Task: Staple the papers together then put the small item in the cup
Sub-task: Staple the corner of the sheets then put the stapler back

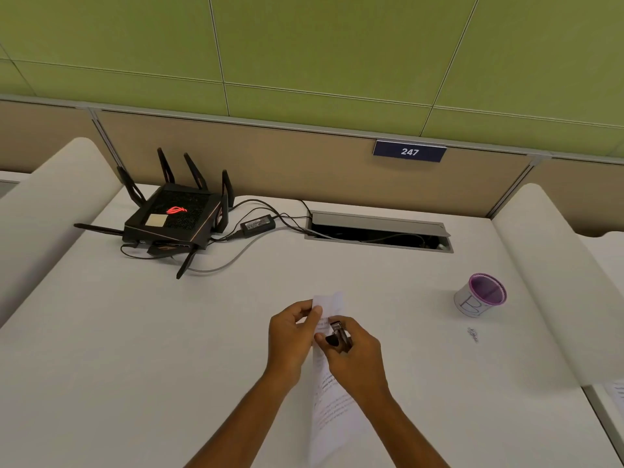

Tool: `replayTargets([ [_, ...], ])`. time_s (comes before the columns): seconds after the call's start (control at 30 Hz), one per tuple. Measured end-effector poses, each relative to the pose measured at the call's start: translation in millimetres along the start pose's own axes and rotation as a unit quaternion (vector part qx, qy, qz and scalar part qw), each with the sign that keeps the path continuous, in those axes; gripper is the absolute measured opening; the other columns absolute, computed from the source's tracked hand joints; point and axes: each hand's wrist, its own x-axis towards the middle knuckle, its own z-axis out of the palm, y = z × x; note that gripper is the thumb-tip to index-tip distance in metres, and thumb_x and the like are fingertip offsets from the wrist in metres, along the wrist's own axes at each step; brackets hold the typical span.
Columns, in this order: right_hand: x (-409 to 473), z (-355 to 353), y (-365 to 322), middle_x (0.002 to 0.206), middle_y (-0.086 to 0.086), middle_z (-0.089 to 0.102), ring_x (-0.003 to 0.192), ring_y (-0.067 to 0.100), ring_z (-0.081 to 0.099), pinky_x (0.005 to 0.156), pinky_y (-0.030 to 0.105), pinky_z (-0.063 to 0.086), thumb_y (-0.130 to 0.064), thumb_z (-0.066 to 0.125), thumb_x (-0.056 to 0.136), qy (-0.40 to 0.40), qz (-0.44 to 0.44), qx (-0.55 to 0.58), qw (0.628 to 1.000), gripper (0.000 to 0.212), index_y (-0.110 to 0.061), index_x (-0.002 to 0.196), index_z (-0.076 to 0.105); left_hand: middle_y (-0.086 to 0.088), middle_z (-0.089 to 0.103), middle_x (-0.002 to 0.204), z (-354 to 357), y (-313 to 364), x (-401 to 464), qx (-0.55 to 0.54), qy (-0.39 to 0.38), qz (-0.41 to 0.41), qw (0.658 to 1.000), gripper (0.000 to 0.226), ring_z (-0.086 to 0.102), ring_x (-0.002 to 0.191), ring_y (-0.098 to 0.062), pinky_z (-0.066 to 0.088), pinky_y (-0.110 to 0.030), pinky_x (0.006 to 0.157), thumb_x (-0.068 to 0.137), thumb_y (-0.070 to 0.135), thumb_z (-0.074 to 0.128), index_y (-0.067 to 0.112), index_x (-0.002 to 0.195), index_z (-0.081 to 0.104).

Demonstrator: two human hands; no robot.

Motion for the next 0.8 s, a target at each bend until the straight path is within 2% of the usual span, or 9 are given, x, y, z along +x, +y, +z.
replayTargets([
  [0.07,-0.4,0.0,-3.5,0.107,-0.027,0.07,0.098,-0.015,0.067,0.083,0.003,0.051,-0.024,0.082,0.088,-0.003,0.003,0.005,1.0,0.039,-0.038,0.118,0.063,0.007,0.082,0.109,3.4,5.7,-7.2,-0.022,0.008,0.0,1.0,0.015,0.08,0.1,-0.02,0.069,-0.039,0.083,0.098,0.026,0.075,0.027,0.112,0.08],
  [0.17,0.1,-1.8,-3.4,0.106,-0.023,0.072,0.098,-0.007,0.07,0.085,0.008,0.055,-0.02,0.081,0.088,0.005,-0.013,0.014,1.0,0.042,-0.034,0.123,0.063,0.01,0.083,0.109,6.3,13.0,-17.7,-0.021,-0.012,0.021,0.999,0.018,0.079,0.104,-0.016,0.068,-0.037,0.087,0.1,0.03,0.072,0.031,0.115,0.082],
  [0.27,1.2,-7.1,-4.2,0.096,-0.019,0.076,0.09,0.004,0.074,0.083,0.021,0.063,-0.02,0.075,0.094,0.03,-0.024,0.021,0.999,0.025,-0.034,0.114,0.068,0.016,0.08,0.115,5.4,17.3,-26.4,-0.005,-0.037,0.055,0.998,0.02,0.078,0.108,-0.014,0.068,-0.034,0.085,0.1,0.028,0.071,0.04,0.115,0.078],
  [0.37,3.0,-16.0,-9.4,0.083,-0.007,0.076,0.078,0.018,0.072,0.077,0.035,0.066,-0.024,0.069,0.097,0.068,0.022,0.078,0.994,0.012,-0.033,0.092,0.073,0.018,0.077,0.124,1.1,20.2,-31.5,0.026,-0.049,0.116,0.992,0.024,0.074,0.118,-0.01,0.067,-0.035,0.089,0.099,0.028,0.071,0.034,0.121,0.078],
  [0.47,6.1,-27.6,-23.3,0.087,0.002,0.078,0.081,0.024,0.074,0.076,0.035,0.065,-0.02,0.072,0.096,0.059,0.096,0.195,0.974,0.009,-0.026,0.091,0.078,0.021,0.074,0.129,-3.9,21.1,-36.7,0.102,-0.039,0.215,0.97,0.027,0.069,0.123,0.0,0.061,-0.021,0.095,0.096,0.04,0.07,0.044,0.122,0.071],
  [0.53,8.5,-34.6,-30.7,0.082,0.006,0.077,0.068,0.021,0.071,0.064,0.03,0.061,-0.018,0.074,0.094,0.038,0.134,0.262,0.955,0.005,-0.014,0.094,0.077,0.02,0.07,0.137,-6.0,18.1,-38.8,0.151,-0.035,0.255,0.954,0.035,0.066,0.127,-0.001,0.059,-0.022,0.101,0.095,0.055,0.066,0.043,0.129,0.069],
  [0.6,11.6,-40.3,-31.3,0.07,0.007,0.067,0.053,0.017,0.056,0.052,0.027,0.047,-0.017,0.075,0.093,0.022,0.156,0.298,0.942,0.011,-0.006,0.091,0.073,0.019,0.065,0.146,-8.1,11.9,-41.1,0.2,-0.031,0.285,0.937,0.052,0.062,0.134,-0.003,0.053,-0.021,0.109,0.095,0.067,0.06,0.037,0.138,0.067],
  [0.7,16.2,-45.8,-29.5,0.058,0.009,0.045,0.049,0.02,0.033,0.053,0.031,0.033,-0.017,0.077,0.092,0.006,0.177,0.341,0.923,0.021,-0.007,0.08,0.063,0.018,0.054,0.158,-10.6,8.2,-47.0,0.236,-0.039,0.295,0.925,0.066,0.051,0.143,0.0,0.038,-0.005,0.112,0.094,0.07,0.059,0.034,0.149,0.057],
  [0.8,17.9,-48.0,-32.6,0.054,0.009,0.041,0.046,0.019,0.03,0.052,0.031,0.031,-0.017,0.077,0.091,0.001,0.191,0.382,0.904,0.022,-0.005,0.081,0.061,0.02,0.044,0.164,-12.0,5.5,-52.4,0.242,-0.049,0.282,0.927,0.077,0.047,0.147,-0.002,0.036,-0.004,0.112,0.092,0.074,0.059,0.034,0.157,0.046],
])
